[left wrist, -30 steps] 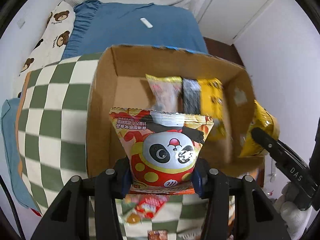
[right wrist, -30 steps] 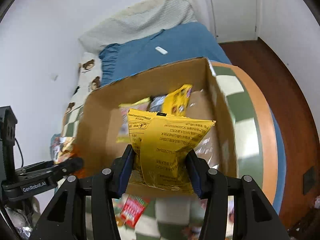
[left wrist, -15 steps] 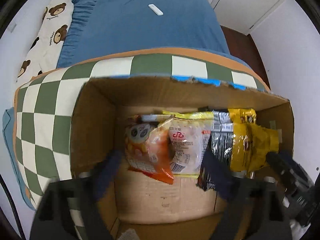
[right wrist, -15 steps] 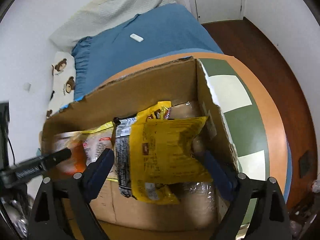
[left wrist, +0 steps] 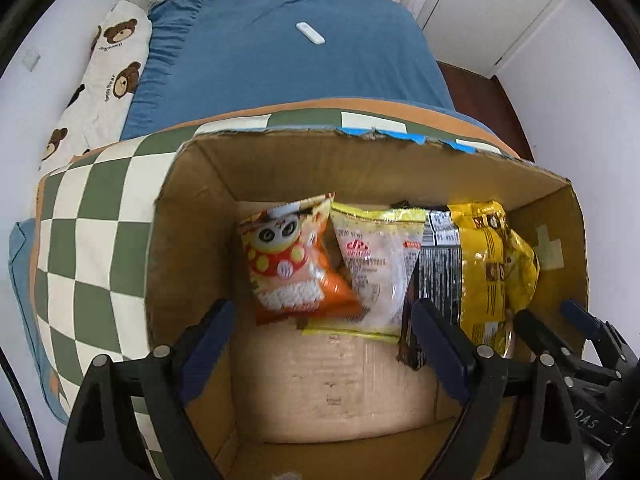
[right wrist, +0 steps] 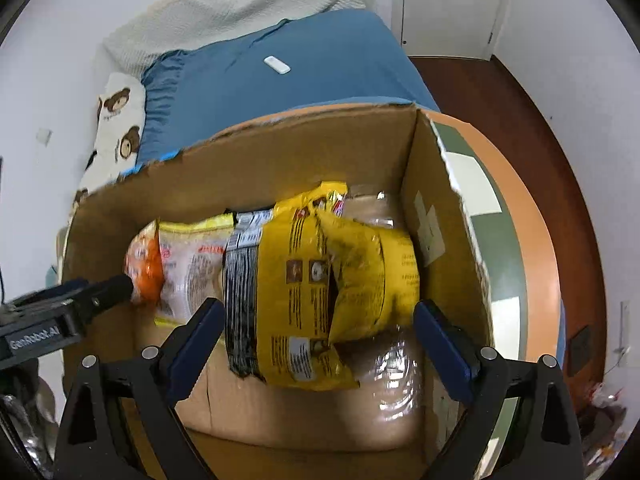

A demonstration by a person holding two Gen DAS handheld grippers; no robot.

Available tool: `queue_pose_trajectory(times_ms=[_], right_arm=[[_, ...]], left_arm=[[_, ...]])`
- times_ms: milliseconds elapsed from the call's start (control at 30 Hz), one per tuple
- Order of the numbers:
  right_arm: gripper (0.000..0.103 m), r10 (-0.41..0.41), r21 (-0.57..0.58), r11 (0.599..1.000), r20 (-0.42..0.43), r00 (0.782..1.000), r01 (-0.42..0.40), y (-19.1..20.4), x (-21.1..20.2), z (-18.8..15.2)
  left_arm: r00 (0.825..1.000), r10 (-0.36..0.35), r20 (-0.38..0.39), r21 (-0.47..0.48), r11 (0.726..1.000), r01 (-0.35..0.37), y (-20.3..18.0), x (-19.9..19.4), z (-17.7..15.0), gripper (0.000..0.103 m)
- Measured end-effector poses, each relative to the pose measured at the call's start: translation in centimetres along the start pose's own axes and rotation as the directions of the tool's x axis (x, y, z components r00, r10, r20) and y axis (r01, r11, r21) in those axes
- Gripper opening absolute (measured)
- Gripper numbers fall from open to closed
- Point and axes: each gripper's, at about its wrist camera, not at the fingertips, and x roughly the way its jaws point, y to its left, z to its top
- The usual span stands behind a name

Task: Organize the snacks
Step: 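Lower both held packets into the box and open both tools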

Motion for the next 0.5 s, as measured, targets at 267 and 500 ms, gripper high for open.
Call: queue_pose_trajectory(times_ms=[267,500], right_arm=[[0.097,-0.034,-0.049,0.998,0.012,0.999,0.035,1.4,-0.9,-3.1],[0.097,-0.038,-0.080,0.996,0.066,0.997,0.043,1.7,-3.9,-5.4]], left_arm=[[0.997,0.029,0.075,0.021,0.999,-0.030,-0.1,-2.6,-3.2,0.091],[0.984,0.038,0.175,0.039,0.998,-0.045,-0.4,-6.0,-6.3,0.091]])
